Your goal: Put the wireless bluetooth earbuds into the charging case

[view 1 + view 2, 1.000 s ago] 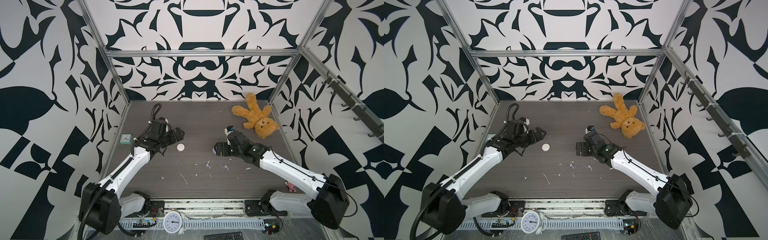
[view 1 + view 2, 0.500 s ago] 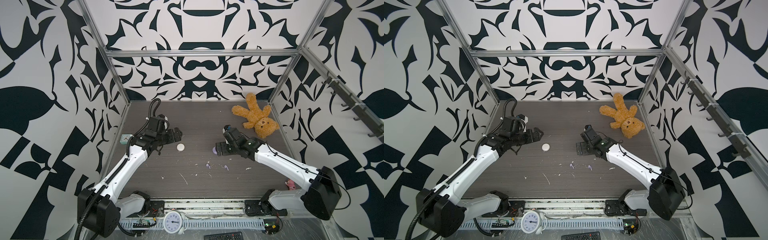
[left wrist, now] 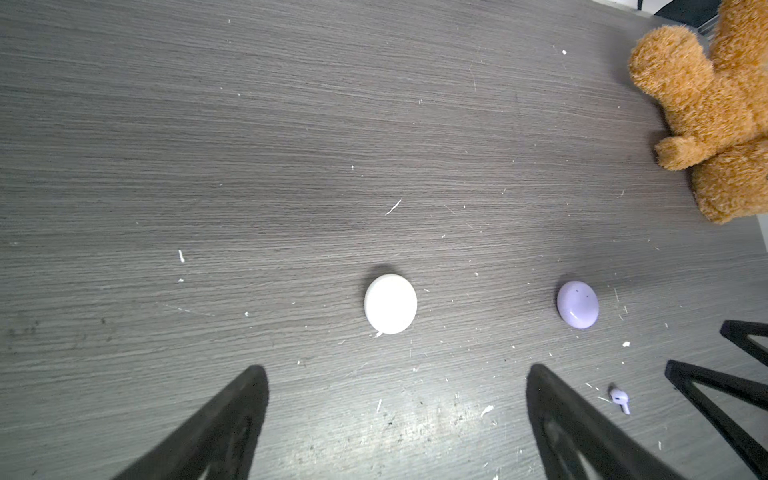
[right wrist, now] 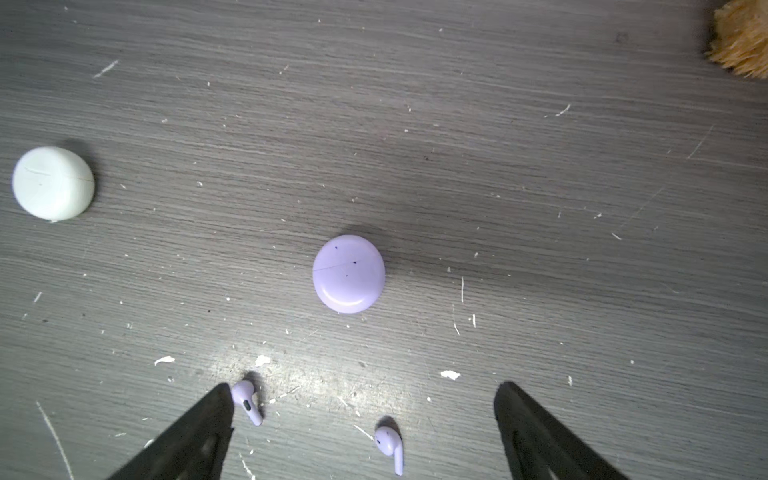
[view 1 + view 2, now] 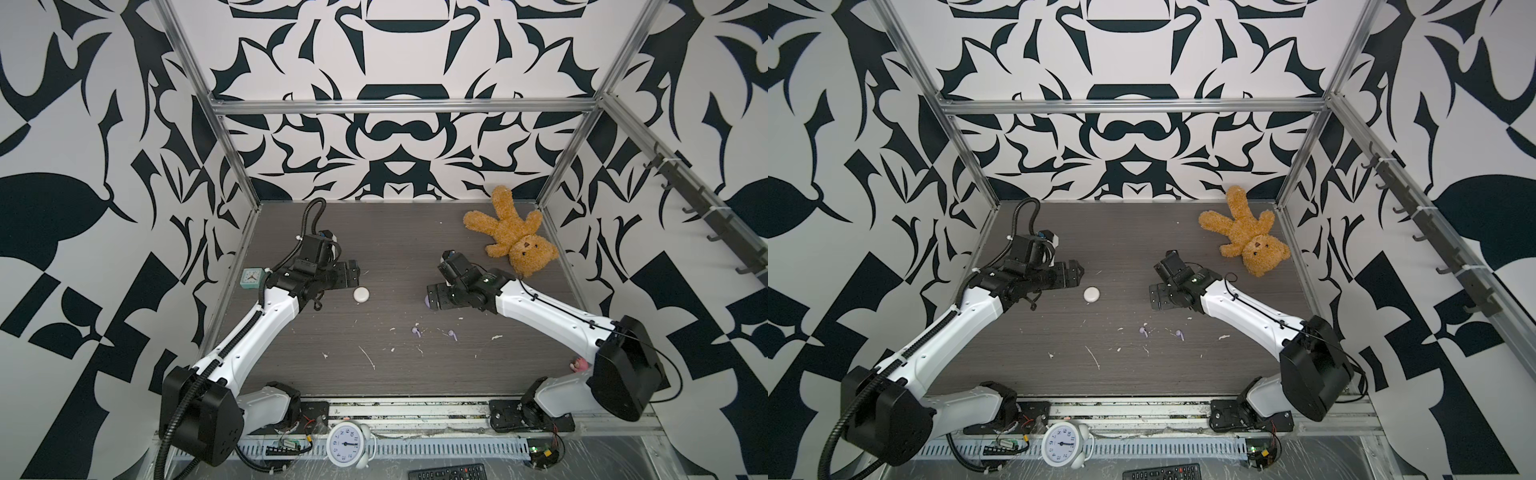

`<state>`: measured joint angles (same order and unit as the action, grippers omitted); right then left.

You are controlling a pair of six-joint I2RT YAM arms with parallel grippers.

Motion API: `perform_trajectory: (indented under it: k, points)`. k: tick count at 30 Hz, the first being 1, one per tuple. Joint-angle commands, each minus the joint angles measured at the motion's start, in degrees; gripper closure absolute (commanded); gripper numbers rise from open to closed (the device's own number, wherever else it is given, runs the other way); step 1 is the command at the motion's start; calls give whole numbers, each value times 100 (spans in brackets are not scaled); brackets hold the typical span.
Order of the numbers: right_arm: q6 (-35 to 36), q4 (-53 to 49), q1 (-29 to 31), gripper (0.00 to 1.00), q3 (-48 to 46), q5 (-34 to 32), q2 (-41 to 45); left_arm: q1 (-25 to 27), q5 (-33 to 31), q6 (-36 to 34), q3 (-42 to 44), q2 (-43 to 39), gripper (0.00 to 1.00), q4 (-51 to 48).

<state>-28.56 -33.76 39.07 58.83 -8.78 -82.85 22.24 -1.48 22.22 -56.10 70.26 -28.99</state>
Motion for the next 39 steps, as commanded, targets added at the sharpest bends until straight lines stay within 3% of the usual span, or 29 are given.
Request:
perform_trajectory:
  k: [1, 11, 17, 20, 28, 39]
  points:
    - [-98, -140, -23, 0, 221, 11, -25, 53, -87, 4, 33, -53, 1, -152]
    - [145, -285, -22, 0, 345, 119, -320, 85, 354, 920, 50, -104, 1, -941]
    - [160, -348, -27, 0, 252, 150, 138, 105, 965, 1853, 486, -321, 1, -584]
    - [142, -604, -31, 0, 424, 94, 196, 377, 987, 2233, 395, -108, 1, -607]
    - [14, -1075, -61, 0, 408, -596, 992, 1780, -152, 3217, -1299, 1529, 1, -2185]
    - [69, -1702, -67, 0, 3, -1292, 2939, 2697, -106, 4680, -3467, 3833, 1, -3055]
